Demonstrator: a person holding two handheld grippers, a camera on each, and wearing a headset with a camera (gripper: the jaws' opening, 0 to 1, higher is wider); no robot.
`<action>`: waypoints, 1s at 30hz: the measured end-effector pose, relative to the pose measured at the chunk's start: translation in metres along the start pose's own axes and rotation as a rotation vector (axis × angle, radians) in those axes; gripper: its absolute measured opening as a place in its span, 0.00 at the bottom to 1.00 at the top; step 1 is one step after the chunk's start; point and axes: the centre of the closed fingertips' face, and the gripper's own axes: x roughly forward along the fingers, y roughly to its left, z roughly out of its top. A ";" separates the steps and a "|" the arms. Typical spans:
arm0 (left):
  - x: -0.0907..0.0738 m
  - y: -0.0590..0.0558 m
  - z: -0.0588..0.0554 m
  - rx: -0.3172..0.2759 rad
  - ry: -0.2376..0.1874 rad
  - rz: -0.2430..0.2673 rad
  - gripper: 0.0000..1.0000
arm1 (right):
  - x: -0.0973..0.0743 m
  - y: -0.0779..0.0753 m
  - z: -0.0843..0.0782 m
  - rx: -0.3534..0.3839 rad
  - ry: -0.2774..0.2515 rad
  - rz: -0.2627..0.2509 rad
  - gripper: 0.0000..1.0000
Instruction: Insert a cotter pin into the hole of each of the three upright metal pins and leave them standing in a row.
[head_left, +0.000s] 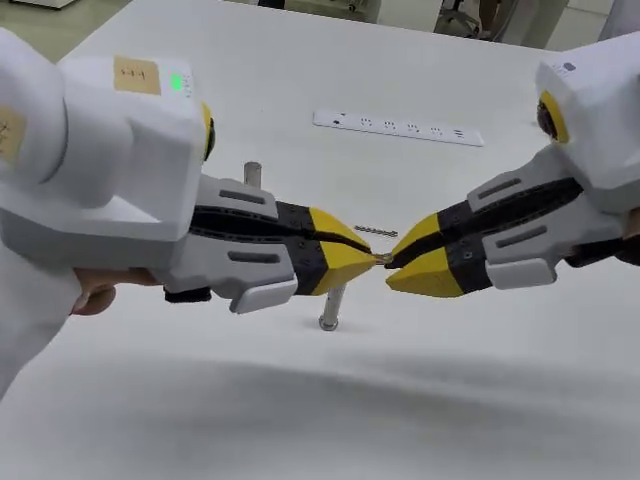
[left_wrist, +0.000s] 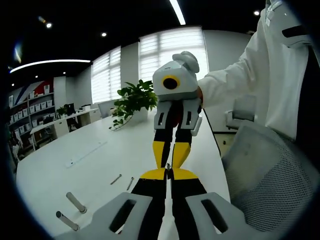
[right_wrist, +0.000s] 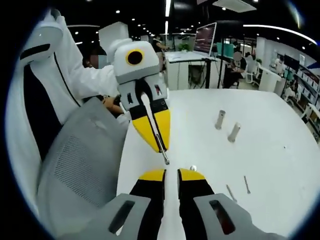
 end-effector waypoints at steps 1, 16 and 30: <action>0.000 0.000 0.000 0.002 0.001 -0.001 0.00 | 0.000 0.003 0.001 0.004 -0.002 0.016 0.04; 0.003 -0.011 -0.009 0.040 0.038 -0.051 0.00 | 0.008 0.021 -0.001 -0.007 0.028 0.101 0.00; 0.004 -0.019 -0.010 -0.073 0.034 -0.075 0.00 | 0.006 0.026 -0.002 0.004 0.030 0.126 0.00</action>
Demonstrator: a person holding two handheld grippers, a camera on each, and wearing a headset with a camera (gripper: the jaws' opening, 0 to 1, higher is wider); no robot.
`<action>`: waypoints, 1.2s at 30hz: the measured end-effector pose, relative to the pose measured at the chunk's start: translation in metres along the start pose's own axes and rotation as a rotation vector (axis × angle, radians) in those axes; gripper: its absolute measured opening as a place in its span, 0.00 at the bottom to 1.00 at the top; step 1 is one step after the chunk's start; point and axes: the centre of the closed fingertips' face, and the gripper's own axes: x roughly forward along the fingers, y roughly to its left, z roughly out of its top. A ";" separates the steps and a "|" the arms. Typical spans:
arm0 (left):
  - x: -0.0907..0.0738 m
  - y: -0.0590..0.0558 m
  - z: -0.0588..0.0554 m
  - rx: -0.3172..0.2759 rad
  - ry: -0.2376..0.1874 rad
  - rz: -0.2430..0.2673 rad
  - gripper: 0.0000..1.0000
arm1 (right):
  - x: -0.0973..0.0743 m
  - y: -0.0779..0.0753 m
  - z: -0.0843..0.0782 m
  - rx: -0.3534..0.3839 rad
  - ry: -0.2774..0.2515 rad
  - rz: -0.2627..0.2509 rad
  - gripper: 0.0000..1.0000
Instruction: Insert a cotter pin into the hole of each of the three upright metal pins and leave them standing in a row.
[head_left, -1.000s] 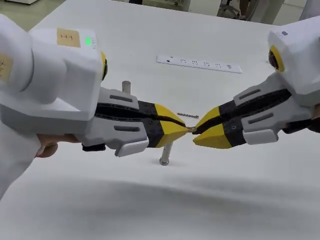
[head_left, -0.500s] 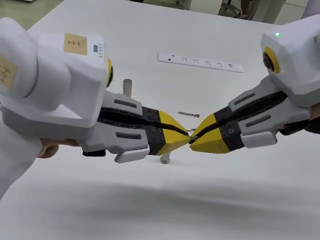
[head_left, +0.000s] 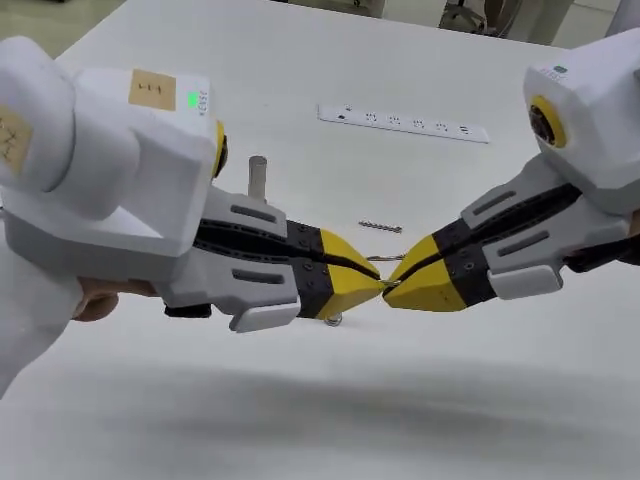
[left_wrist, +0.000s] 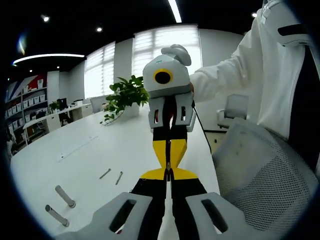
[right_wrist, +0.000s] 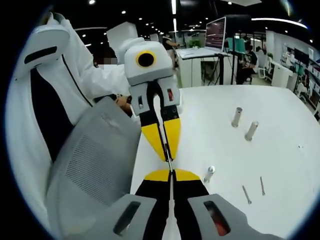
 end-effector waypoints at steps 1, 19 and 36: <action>0.001 0.000 0.001 0.005 -0.002 0.000 0.00 | 0.000 0.000 0.000 -0.003 0.000 -0.001 0.00; -0.009 0.049 -0.029 -0.116 0.001 0.141 0.09 | 0.001 -0.029 -0.029 0.038 0.064 -0.089 0.00; 0.012 0.073 -0.056 -0.111 0.068 0.142 0.16 | 0.013 -0.059 -0.059 0.063 0.116 -0.185 0.00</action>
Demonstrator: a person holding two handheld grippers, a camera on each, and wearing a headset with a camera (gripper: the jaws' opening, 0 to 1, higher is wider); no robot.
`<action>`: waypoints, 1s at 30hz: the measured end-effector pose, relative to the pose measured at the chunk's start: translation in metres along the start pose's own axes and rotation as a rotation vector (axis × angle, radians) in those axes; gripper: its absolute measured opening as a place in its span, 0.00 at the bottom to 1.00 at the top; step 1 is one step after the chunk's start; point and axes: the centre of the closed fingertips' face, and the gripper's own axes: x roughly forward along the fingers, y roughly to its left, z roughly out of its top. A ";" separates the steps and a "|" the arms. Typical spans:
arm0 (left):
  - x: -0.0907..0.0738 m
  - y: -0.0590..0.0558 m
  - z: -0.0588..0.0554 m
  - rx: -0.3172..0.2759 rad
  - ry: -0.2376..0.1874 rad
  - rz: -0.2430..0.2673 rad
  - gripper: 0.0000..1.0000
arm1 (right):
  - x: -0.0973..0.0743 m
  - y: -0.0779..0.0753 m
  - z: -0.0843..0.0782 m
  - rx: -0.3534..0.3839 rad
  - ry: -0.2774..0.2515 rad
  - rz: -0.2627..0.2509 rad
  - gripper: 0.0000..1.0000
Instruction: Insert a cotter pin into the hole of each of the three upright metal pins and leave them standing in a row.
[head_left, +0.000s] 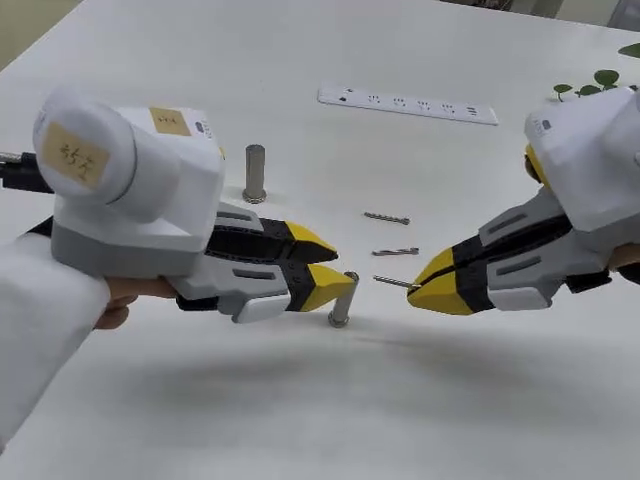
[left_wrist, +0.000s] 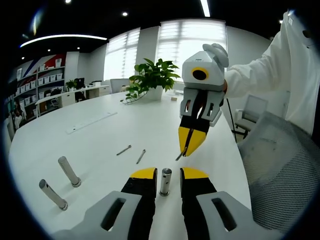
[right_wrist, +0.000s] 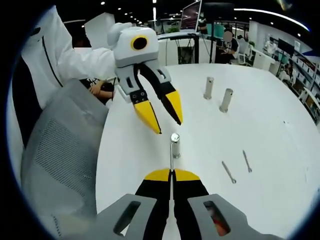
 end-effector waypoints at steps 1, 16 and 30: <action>0.001 0.000 -0.001 -0.001 0.003 -0.005 0.17 | 0.001 -0.001 0.000 0.000 0.002 -0.001 0.00; 0.017 0.001 -0.010 0.028 0.055 -0.037 0.11 | 0.013 -0.003 -0.003 -0.018 0.020 0.006 0.00; 0.020 0.000 -0.014 0.041 0.085 -0.057 0.06 | 0.015 -0.003 -0.002 -0.044 0.017 0.013 0.00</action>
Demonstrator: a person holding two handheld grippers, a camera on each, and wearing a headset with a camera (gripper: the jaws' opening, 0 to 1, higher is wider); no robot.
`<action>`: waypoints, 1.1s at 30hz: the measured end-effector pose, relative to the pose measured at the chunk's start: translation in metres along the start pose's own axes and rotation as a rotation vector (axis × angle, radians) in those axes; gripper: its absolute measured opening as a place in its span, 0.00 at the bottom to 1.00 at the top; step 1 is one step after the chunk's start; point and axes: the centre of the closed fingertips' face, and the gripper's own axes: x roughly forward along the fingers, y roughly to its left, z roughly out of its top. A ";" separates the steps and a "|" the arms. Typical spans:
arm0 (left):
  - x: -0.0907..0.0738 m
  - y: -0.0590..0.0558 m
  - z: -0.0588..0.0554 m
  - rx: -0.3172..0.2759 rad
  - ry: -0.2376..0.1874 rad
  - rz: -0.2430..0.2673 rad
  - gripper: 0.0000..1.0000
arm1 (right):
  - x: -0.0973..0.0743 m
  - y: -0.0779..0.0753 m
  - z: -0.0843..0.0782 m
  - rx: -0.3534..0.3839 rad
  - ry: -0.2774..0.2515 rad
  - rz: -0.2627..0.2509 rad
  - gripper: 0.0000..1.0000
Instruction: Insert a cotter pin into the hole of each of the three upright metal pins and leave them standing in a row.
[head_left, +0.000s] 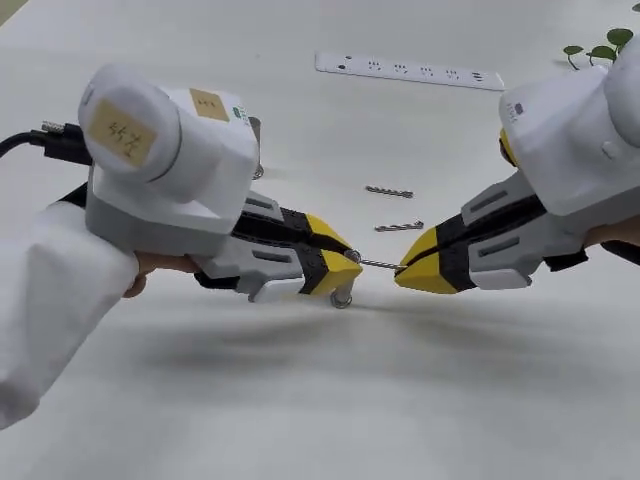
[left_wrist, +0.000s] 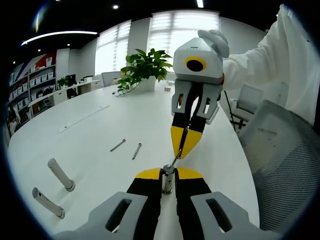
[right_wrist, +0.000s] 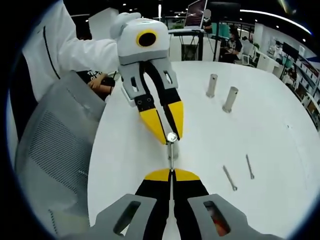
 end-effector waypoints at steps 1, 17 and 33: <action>0.000 0.000 0.000 0.003 0.001 -0.002 0.06 | 0.000 0.000 0.001 -0.006 -0.002 -0.001 0.00; 0.001 0.000 0.003 0.018 0.007 0.003 0.06 | 0.015 -0.006 0.018 -0.037 -0.020 -0.008 0.00; -0.003 -0.002 0.002 0.025 0.013 -0.015 0.06 | 0.022 -0.001 0.025 -0.024 -0.041 0.023 0.10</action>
